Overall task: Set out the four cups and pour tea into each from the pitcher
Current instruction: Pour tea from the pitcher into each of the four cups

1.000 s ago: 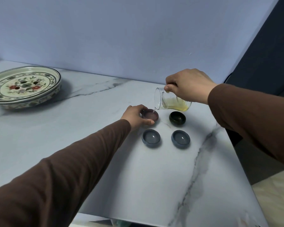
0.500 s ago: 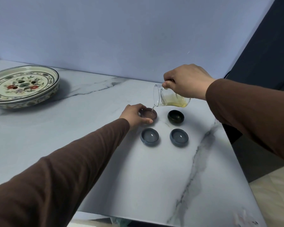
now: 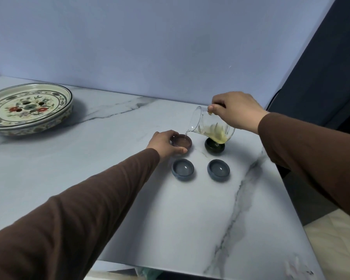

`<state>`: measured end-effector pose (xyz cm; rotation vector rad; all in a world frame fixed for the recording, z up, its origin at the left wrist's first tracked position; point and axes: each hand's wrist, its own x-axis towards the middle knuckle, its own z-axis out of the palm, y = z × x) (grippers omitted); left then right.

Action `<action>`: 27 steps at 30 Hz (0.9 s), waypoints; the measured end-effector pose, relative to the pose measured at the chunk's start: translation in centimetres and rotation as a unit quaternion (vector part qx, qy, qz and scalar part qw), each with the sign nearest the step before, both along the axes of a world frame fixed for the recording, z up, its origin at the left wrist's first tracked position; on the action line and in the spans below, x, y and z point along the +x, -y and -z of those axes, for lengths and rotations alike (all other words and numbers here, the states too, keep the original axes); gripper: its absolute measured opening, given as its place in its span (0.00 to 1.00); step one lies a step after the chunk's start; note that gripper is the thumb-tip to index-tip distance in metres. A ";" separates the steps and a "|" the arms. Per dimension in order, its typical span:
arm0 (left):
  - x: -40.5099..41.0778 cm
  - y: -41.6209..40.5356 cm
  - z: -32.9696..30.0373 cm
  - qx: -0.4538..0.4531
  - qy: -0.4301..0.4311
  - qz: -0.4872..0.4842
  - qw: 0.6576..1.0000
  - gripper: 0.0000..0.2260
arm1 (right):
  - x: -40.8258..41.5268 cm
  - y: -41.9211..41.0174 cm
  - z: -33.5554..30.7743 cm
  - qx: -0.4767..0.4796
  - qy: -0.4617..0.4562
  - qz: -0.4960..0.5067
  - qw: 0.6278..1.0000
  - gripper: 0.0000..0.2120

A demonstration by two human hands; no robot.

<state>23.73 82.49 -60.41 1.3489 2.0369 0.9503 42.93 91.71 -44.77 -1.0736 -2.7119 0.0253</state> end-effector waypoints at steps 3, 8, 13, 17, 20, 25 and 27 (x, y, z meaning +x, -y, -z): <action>0.2 0.3 -0.3 -0.006 -0.005 -0.002 1.000 0.35 | 1.3 0.1 1.1 -0.079 -0.072 0.050 0.993 0.14; 0.2 2.9 -1.1 0.060 0.008 -0.051 0.997 0.37 | 3.0 1.3 2.2 -0.188 -0.191 0.082 0.960 0.15; 1.4 7.1 -0.9 0.085 -0.042 -0.023 0.995 0.27 | 4.1 3.3 1.5 -0.173 -0.176 0.048 0.968 0.15; 3.3 9.2 -0.1 0.049 -0.060 0.021 0.997 0.30 | 4.5 4.8 1.1 -0.150 -0.120 0.020 0.981 0.13; 4.3 9.7 0.4 0.039 -0.059 0.027 0.997 0.32 | 4.6 5.6 1.0 -0.120 -0.070 0.003 0.990 0.13; 4.8 9.6 0.5 0.047 -0.034 0.017 0.998 0.29 | 4.3 6.5 1.0 -0.068 -0.001 -0.022 0.997 0.12; 4.8 9.5 0.6 0.050 -0.023 0.015 0.998 0.27 | 4.0 6.7 0.9 -0.054 0.014 -0.034 0.998 0.12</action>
